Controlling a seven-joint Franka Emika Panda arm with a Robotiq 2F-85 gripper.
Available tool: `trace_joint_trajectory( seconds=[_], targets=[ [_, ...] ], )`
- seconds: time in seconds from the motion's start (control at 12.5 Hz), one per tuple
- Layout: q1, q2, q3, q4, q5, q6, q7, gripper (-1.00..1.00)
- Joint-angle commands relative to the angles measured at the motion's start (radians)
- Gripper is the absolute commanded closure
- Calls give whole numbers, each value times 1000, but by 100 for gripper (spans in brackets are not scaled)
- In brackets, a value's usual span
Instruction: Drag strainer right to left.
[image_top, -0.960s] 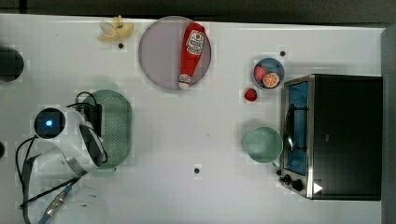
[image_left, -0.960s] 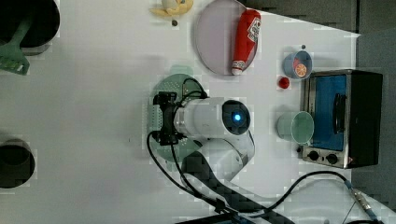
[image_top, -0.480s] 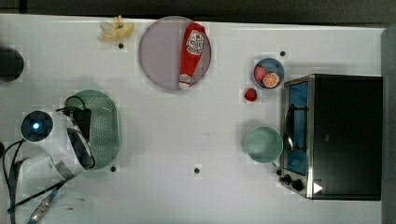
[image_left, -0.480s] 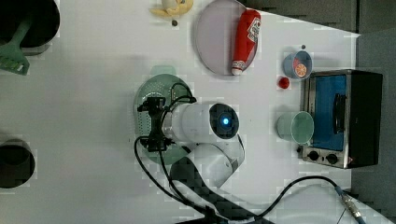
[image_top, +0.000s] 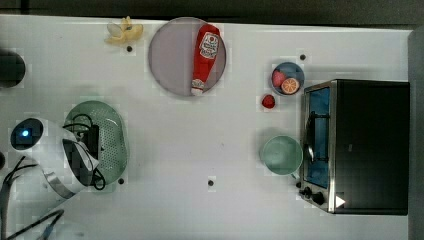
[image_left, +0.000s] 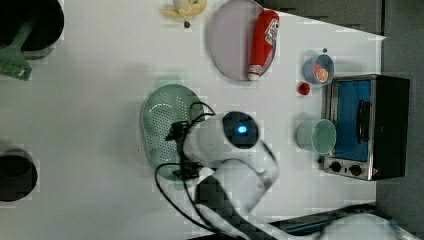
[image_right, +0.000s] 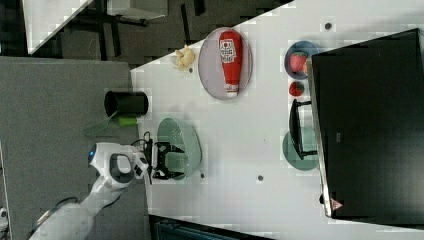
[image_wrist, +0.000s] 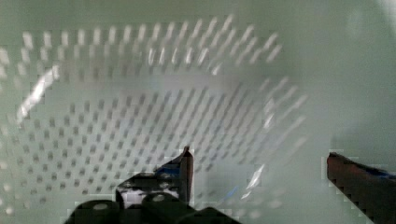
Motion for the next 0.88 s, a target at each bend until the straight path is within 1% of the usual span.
trace_joint_trajectory(
  seconds=[0.08,0.32,0.48,0.64,0.88],
  targets=[
    [-27,-279,-69,55,25,-181,-219,-100],
    [-49,-490,-186,55,23,-363,-435,-100],
    [-66,-622,-277,56,3,-469,-579,-100],
    [-84,-737,-370,56,-69,-561,-763,-100],
    [-110,-860,-498,55,-234,-653,-1030,-100]
  ],
)
